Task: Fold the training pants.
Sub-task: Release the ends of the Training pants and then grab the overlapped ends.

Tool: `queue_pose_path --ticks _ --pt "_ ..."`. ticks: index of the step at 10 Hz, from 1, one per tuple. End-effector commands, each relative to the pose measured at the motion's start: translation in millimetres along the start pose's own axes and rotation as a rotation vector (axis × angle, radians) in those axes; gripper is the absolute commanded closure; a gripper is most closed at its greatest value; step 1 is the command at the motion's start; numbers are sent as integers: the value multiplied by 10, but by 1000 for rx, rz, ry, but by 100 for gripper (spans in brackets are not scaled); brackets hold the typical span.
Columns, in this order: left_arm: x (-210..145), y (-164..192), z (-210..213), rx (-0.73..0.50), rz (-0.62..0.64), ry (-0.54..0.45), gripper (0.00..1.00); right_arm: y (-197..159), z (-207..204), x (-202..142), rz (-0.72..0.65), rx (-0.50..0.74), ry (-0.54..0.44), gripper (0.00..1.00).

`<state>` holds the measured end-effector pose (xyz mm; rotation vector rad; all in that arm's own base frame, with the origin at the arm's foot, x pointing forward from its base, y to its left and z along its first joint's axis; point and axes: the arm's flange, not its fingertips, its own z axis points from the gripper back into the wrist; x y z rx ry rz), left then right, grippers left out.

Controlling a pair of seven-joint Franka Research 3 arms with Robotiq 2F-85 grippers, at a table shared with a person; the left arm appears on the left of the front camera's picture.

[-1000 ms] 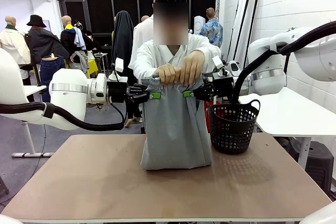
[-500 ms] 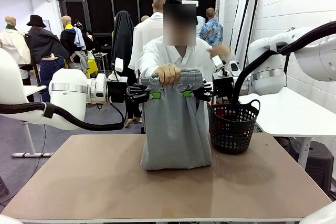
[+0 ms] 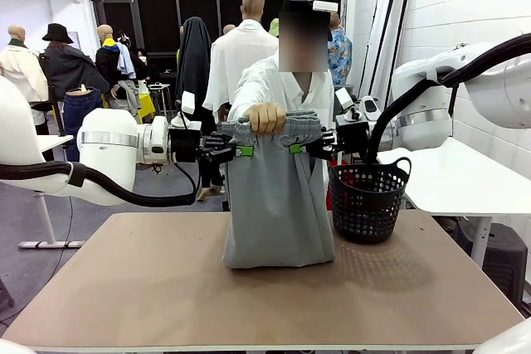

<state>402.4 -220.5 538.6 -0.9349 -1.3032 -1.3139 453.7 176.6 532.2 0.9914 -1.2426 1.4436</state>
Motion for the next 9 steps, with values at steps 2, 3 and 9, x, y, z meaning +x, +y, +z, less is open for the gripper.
queue_pose_path --ticks 2,3,9 --pt "-14 -35 -11 12 -15 -18 100 8 -5 19 1 10 -8 100" --pt "-14 -35 -11 12 -15 -18 100 8 -5 19 1 10 -8 100" --pt "-14 -35 -11 12 -15 -18 100 8 -5 19 1 10 -8 100"
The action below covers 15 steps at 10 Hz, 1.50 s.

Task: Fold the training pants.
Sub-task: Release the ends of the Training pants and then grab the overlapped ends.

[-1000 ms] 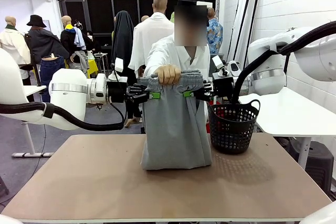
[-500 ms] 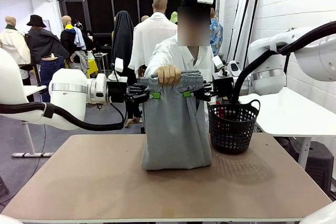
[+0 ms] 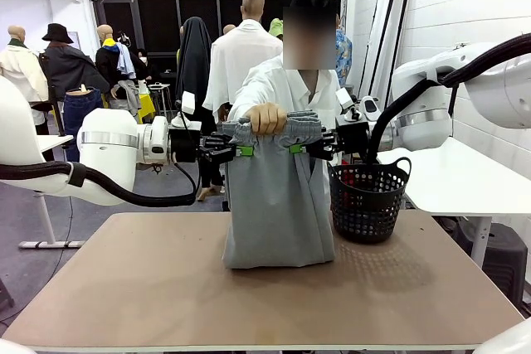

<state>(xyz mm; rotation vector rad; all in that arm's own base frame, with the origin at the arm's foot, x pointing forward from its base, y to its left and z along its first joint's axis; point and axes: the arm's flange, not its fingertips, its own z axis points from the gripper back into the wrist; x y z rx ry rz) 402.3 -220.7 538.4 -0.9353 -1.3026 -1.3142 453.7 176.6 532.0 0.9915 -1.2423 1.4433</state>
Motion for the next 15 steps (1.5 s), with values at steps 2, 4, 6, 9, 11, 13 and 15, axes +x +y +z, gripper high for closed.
queue_pose_path --ticks 2,4,6,9,11,13,15 --pt "-13 -33 -9 12 -15 -18 100 7 -5 21 1 10 -9 100" --pt "0 0 0 0 0 0 100 0 0 0 0 0 0 100" --pt "-1 12 -6 9 -3 8 100 -9 -10 2 -6 3 1 100" --pt "21 33 28 26 13 2 96 -14 -27 8 -24 28 -11 93" --pt "9 38 55 49 26 19 57 -8 -29 19 -48 49 -17 57" --pt "16 38 61 64 33 19 17 -12 -36 19 -63 60 -17 17" --pt "14 41 63 72 39 23 0 -16 -33 20 -70 64 -20 0"
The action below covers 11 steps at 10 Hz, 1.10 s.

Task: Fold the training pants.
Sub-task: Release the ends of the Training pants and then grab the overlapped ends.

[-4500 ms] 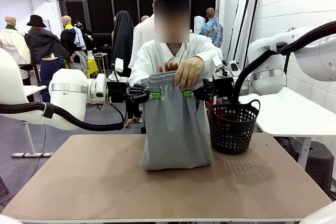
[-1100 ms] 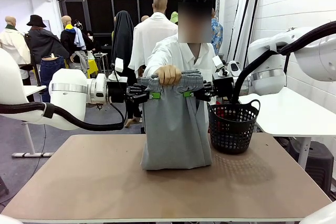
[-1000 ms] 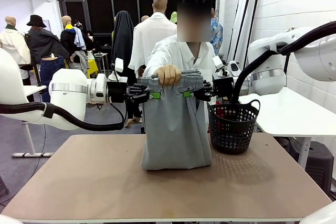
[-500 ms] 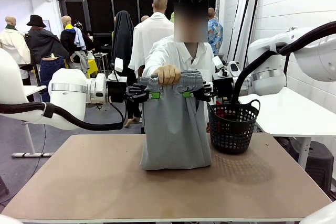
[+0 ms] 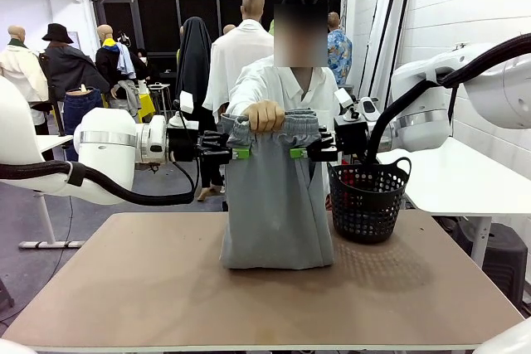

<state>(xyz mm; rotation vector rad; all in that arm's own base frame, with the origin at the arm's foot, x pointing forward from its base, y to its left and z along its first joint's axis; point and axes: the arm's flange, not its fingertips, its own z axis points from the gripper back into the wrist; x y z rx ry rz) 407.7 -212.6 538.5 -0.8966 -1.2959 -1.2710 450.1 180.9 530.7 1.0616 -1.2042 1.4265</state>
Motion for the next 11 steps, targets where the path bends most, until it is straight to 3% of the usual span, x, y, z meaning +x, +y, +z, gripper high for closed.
queue_pose_path --ticks 1,11 --pt "33 -18 -8 28 19 0 0 -55 18 20 -26 24 4 0" --pt "5 -19 61 48 28 10 0 16 134 -7 -84 -50 21 0"
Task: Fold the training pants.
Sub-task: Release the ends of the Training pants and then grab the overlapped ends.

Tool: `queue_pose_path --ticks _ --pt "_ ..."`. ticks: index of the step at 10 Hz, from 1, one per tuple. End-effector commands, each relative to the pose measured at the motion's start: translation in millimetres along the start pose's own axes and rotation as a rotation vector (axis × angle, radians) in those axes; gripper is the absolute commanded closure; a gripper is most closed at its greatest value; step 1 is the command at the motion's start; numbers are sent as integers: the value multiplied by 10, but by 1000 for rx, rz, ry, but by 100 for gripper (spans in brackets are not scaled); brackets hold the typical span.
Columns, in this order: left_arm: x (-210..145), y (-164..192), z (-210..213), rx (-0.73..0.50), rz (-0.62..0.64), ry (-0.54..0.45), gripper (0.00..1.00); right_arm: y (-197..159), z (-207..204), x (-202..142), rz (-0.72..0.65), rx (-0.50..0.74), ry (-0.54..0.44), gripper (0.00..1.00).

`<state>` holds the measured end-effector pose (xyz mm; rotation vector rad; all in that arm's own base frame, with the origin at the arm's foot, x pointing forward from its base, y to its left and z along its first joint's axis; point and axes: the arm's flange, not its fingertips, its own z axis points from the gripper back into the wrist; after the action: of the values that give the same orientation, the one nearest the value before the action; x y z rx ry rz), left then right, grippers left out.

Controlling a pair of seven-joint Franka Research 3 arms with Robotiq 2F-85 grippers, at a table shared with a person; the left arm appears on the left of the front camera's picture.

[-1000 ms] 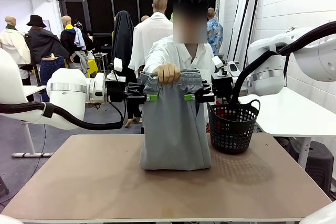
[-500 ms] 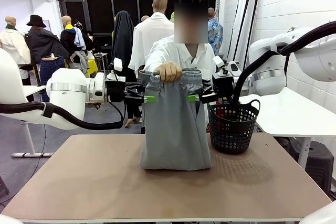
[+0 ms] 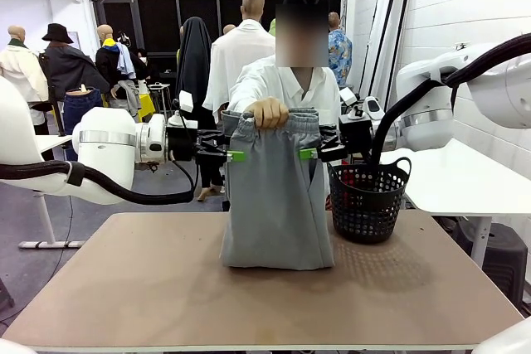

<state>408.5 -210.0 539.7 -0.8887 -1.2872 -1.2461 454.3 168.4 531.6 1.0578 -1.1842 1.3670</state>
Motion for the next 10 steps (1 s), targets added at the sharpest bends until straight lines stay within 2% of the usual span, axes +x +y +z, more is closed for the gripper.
queue_pose_path --ticks 1,10 --pt "-7 -44 63 33 12 8 0 89 34 -13 -44 -24 13 0" --pt "-118 -29 323 89 28 51 0 335 258 -110 -64 -111 18 0"
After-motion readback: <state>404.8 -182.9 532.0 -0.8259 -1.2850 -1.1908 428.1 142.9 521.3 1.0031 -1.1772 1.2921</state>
